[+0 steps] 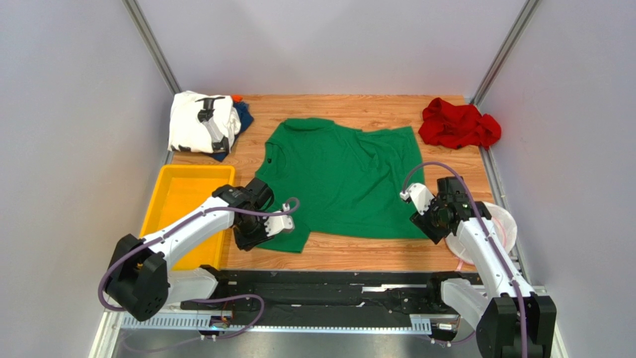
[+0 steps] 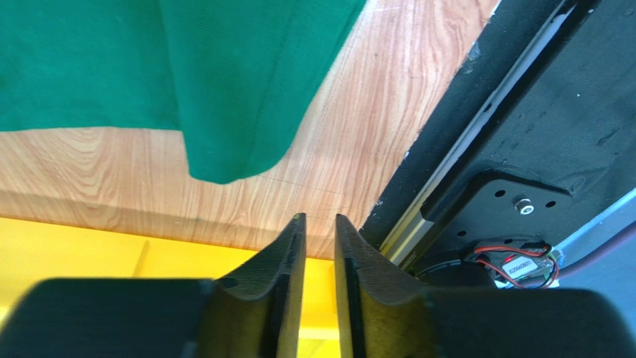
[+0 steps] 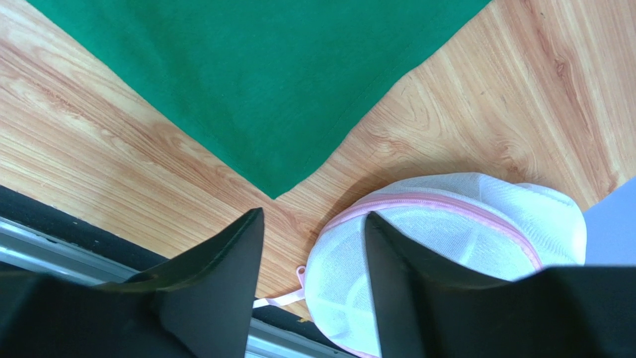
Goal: Fold and stack the t-shirts
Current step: Flatten out the tshirt
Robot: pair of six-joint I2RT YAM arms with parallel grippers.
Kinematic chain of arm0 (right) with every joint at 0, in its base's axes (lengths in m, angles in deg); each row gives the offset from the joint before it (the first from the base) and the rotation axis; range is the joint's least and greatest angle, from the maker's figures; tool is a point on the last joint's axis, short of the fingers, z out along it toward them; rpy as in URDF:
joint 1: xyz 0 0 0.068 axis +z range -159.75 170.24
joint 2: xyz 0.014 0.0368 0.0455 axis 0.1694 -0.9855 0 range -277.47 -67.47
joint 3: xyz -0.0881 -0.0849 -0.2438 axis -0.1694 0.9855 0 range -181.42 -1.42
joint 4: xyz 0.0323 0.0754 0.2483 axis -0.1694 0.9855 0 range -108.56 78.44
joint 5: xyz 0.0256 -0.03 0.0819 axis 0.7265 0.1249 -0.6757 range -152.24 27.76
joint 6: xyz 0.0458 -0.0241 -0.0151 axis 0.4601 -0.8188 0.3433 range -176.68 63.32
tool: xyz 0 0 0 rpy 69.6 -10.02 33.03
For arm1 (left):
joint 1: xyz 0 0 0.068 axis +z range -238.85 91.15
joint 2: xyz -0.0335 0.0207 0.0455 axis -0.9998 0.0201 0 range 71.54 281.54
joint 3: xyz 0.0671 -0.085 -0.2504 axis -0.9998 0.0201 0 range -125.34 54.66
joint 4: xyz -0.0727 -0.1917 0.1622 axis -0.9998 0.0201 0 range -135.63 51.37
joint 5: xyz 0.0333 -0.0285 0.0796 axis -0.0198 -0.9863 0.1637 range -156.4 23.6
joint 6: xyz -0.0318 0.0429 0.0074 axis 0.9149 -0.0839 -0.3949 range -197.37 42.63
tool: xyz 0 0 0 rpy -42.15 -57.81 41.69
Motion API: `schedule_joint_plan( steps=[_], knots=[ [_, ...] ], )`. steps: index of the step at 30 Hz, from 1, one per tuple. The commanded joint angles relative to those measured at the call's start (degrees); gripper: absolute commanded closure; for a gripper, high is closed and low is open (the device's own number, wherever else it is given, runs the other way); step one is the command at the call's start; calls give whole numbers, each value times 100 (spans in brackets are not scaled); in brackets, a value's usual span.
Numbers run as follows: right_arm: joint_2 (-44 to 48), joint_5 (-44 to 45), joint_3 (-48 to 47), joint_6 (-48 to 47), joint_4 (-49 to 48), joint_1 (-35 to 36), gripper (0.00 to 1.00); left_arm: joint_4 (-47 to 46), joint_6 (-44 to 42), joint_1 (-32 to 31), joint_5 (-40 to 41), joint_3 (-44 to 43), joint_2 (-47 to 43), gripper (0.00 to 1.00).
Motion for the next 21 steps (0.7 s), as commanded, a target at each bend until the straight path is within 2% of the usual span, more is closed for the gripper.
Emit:
schedule_joint_plan(
  steps=[1,4,8,10,12,14,17,19,21],
  knots=[
    [226,50,-5,-6,43,13,42,68,24,-65,-150,61,-328,69],
    [279,50,-84,12,8,13,38,33,-73,-65,25,-9,-486,66],
    [156,-30,-444,170,-106,13,19,-203,-196,-65,254,-351,-583,64],
    [25,23,-690,284,-430,13,17,-616,-257,-65,438,-597,-592,61],
    [-300,67,-918,547,-1079,13,16,-1405,-292,-47,588,-738,-531,56],
    [-798,50,-1129,923,-1745,13,14,-2325,-328,-56,711,-895,-373,46],
    [-1424,14,-1805,1477,-2466,13,11,-3346,-468,75,1036,-1360,267,40],
    [-2109,128,-2374,1690,-2785,22,11,-3648,-408,277,862,-1791,961,38],
    [-2862,286,-2772,1865,-3207,75,10,-3746,-302,664,616,-2669,1828,38]
  ],
)
